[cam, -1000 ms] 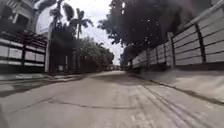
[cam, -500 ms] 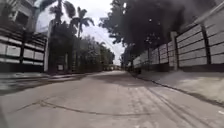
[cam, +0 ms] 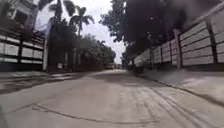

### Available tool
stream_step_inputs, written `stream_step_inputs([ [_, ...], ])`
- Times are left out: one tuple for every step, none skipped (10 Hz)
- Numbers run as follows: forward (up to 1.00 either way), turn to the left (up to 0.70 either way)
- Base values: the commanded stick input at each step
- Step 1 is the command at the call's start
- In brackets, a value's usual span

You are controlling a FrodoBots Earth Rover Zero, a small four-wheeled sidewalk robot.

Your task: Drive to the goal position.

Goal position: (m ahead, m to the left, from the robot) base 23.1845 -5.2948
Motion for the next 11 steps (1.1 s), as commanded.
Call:
stream_step_inputs([
  [0.5, 0.0],
  [0.5, 0.0],
  [0.5, 0.0],
  [0.5, 0.0],
  [0.5, 0.0],
  [0.5, 0.0],
  [0.5, -0.41],
  [0.5, -0.5],
  [0.5, -0.5],
  [0.5, -0.5],
  [0.5, -0.5],
])
